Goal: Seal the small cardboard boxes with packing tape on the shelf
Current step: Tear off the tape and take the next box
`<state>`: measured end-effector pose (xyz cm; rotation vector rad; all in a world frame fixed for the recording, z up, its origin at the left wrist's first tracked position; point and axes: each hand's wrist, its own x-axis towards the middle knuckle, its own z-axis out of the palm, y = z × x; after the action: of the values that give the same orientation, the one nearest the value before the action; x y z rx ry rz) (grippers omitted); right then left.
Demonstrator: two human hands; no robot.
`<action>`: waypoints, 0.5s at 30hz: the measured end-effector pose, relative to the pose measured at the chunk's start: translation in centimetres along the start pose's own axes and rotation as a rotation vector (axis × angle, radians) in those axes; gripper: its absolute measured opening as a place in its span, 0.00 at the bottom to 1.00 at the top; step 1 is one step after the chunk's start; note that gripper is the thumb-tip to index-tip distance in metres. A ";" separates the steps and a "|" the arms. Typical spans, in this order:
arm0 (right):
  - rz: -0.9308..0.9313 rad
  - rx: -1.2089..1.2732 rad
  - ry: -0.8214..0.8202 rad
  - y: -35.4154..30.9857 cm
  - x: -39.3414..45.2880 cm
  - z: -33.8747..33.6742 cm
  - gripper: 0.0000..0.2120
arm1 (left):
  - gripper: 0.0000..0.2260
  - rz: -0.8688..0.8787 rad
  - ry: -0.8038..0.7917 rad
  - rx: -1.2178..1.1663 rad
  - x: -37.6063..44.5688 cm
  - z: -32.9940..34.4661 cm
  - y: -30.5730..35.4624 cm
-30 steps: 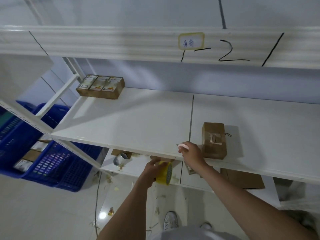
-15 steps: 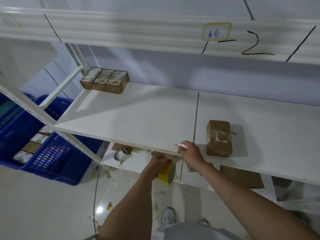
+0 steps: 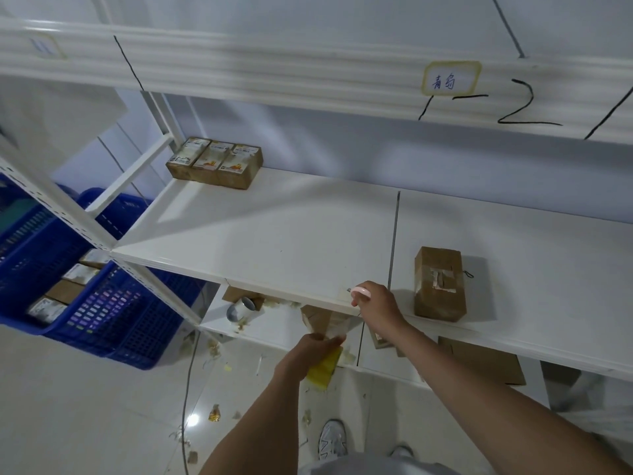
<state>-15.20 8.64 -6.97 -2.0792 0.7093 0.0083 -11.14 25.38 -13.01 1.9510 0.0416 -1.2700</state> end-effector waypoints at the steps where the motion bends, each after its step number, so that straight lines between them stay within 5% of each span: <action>1: 0.005 -0.004 -0.003 0.0 0.0 0.0 0.09 | 0.24 0.035 -0.026 -0.029 -0.1 0.1 0.0; 8: 0.007 0.027 -0.007 -0.6 -0.3 0.3 0.08 | 0.22 0.035 -0.126 -0.238 -0.8 -0.9 -1.3; 15: -0.023 -0.034 -0.059 -0.6 -1.9 1.4 0.09 | 0.24 -0.045 -0.096 -0.126 -1.3 -1.2 -3.7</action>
<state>-16.14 10.94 -6.82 -2.1107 0.6532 0.0681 -12.45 29.13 -13.97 1.7887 0.1150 -1.3564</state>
